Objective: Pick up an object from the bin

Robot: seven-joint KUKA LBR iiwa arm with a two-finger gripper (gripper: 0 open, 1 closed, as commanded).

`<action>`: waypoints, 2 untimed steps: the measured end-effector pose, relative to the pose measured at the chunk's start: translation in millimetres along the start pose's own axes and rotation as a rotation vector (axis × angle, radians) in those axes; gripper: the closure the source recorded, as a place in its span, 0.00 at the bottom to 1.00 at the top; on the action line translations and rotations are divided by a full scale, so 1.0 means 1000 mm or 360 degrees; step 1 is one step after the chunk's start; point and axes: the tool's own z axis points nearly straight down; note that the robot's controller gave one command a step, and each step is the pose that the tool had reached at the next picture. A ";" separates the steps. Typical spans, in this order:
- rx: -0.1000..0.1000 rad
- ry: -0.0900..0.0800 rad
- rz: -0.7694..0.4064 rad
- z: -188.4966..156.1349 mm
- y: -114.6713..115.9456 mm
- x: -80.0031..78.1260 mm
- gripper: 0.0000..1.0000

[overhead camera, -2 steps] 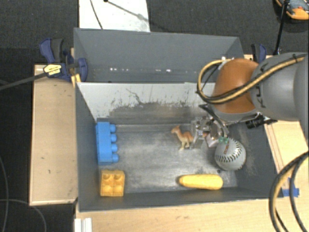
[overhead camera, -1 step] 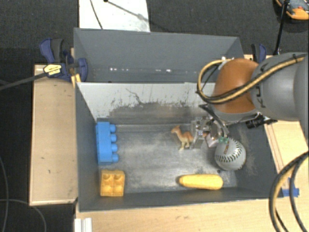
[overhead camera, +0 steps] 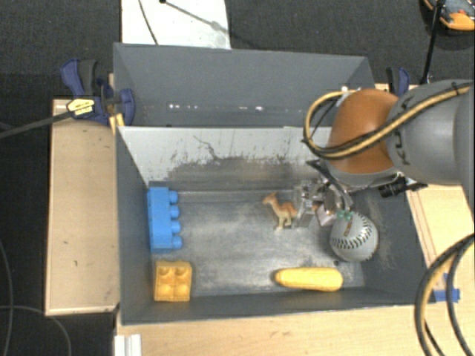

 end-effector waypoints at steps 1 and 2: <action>-0.0001 0.0015 0.0001 -0.019 0.000 0.002 1.00; -0.0002 0.0011 0.0001 -0.038 0.000 0.001 1.00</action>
Offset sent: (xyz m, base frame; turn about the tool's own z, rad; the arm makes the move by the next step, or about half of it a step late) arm 0.0001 -0.0001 0.0912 0.0000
